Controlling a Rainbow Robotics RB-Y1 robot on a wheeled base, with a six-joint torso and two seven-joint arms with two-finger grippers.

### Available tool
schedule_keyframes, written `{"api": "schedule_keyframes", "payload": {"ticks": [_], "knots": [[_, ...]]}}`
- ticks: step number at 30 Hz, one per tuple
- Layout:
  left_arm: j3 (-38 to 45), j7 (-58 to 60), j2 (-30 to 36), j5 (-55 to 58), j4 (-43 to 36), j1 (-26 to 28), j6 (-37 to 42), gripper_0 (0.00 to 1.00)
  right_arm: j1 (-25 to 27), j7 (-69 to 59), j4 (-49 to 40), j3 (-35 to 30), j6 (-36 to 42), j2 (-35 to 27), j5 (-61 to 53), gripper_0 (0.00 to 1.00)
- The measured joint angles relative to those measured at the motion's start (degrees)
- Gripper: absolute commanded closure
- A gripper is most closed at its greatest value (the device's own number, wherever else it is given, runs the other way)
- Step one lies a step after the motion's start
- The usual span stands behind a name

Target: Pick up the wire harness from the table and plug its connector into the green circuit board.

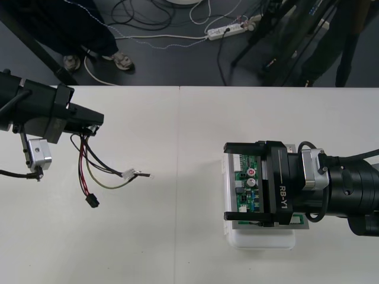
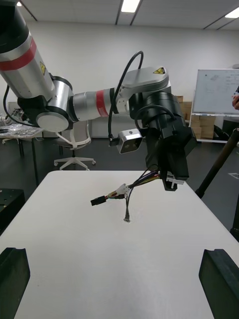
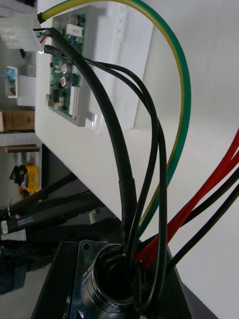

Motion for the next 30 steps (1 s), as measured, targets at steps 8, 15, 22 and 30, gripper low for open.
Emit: {"api": "schedule_keyframes", "payload": {"ticks": [8, 15, 22, 30], "knots": [[4.20, 0.00, -6.34, -0.04, 0.00, 2.54, -0.08, 1.00, 0.00, 0.00, 0.00, 0.00, 0.00, 0.00, 0.00, 0.00], [7.00, 0.00, -11.88, 1.65, 0.00, 3.49, -0.22, 1.00, 0.00, 0.00, 0.00, 0.00, 0.00, 0.00, 0.00, 0.00], [7.50, 0.01, -15.32, 5.25, 0.00, 4.21, -0.24, 1.00, 0.00, 0.00, 0.00, 0.00, 0.00, 0.00, 0.00, 0.00], [7.50, 0.02, -17.25, 8.89, 0.00, 6.41, -0.24, 1.00, 0.00, 0.00, 0.00, 0.00, 0.00, 0.00, 0.00, 0.00]]}}
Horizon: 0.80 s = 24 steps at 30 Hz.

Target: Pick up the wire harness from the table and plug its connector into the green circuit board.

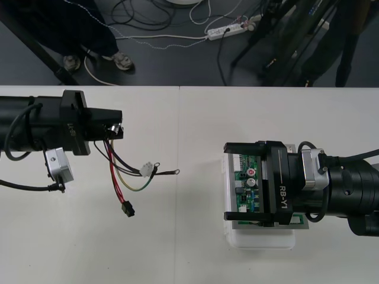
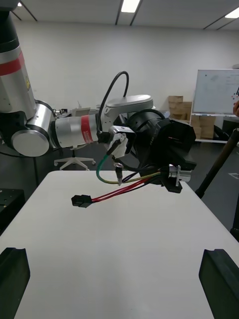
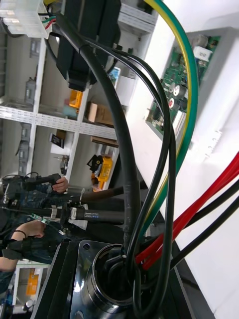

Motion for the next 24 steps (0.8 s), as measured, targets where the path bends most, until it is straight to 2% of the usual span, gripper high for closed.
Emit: {"api": "schedule_keyframes", "payload": {"ticks": [13, 24], "knots": [[-0.10, 3.29, -3.12, 6.13, -0.44, 2.78, -0.01, 1.00, 0.00, 0.00, 0.00, 0.00, 0.00, 0.00, 0.00, 0.00], [-0.46, 26.19, -3.96, 9.92, -3.32, 2.79, -0.01, 1.00, 0.00, 0.00, 0.00, 0.00, 0.00, 0.00, 0.00, 0.00]]}}
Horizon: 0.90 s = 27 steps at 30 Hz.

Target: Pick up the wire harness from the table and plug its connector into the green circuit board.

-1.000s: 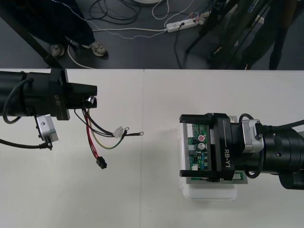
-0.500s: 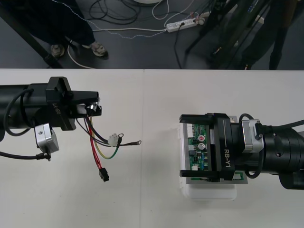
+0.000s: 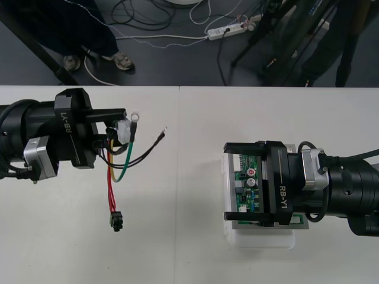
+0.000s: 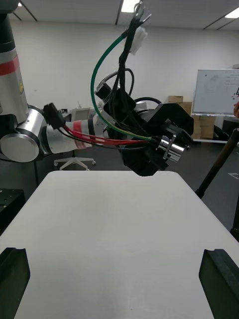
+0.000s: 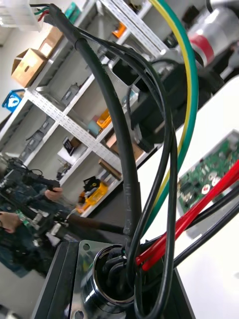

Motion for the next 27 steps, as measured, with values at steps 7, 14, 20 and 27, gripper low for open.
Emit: {"api": "schedule_keyframes", "payload": {"ticks": [7, 14, 20, 27], "knots": [[-1.55, 0.99, 0.00, 2.10, -0.07, -0.03, 0.00, 1.00, 0.00, 0.00, 0.00, 0.00, 0.00, 0.00, 0.00, 0.00], [-2.68, 8.14, 0.00, 2.88, -0.46, -0.17, 0.00, 1.00, 0.00, 0.00, 0.00, 0.00, 0.00, 0.00, 0.00, 0.00], [-3.69, 20.95, 0.00, 2.88, -0.97, -0.57, 0.00, 1.00, 0.00, 0.00, 0.00, 0.00, 0.00, 0.00, 0.00, 0.00], [-6.33, 22.84, 0.00, 2.89, -1.02, -1.07, 0.00, 1.00, 0.00, 0.00, 0.00, 0.00, 0.00, 0.00, 0.00, 0.00]]}}
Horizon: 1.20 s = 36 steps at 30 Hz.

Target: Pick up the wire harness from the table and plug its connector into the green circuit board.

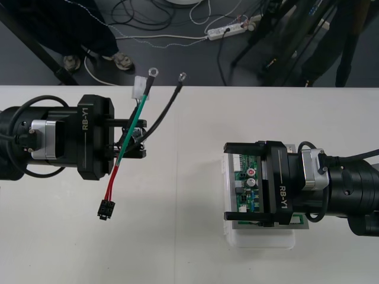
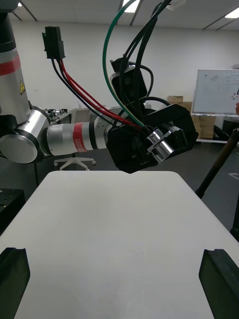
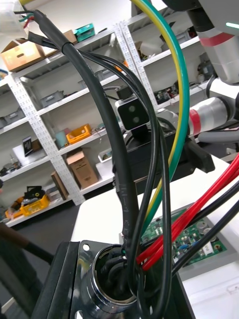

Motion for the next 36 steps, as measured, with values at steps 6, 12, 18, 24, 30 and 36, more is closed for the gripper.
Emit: {"api": "schedule_keyframes", "payload": {"ticks": [6, 12, 18, 24, 30, 36], "knots": [[-2.37, 1.30, 0.00, 0.00, -0.02, -0.57, 0.00, 1.00, 0.00, 0.00, 0.00, 0.00, 0.00, 0.00, 0.00, 0.00], [-3.89, 8.64, 0.01, 0.00, -0.04, -1.46, 0.00, 1.00, 0.00, 0.00, 0.00, 0.00, 0.00, 0.00, 0.00, 0.00], [-5.49, 12.76, 0.30, 0.01, -0.05, -2.26, 0.00, 1.00, 0.00, 0.00, 0.00, 0.00, 0.00, 0.00, 0.00, 0.00], [-7.93, 12.76, 1.34, 0.21, -0.05, -2.96, 0.02, 1.00, 0.00, 0.00, 0.00, 0.00, 0.00, 0.00, 0.00, 0.00], [-10.27, 12.78, 2.07, 2.17, -0.06, -3.24, 0.14, 1.00, 0.00, 0.00, 0.00, 0.00, 0.00, 0.00, 0.00, 0.00], [-12.11, 13.60, 3.32, 2.50, -0.07, -3.32, 0.45, 1.00, 0.00, 0.00, 0.00, 0.00, 0.00, 0.00, 0.00, 0.00]]}}
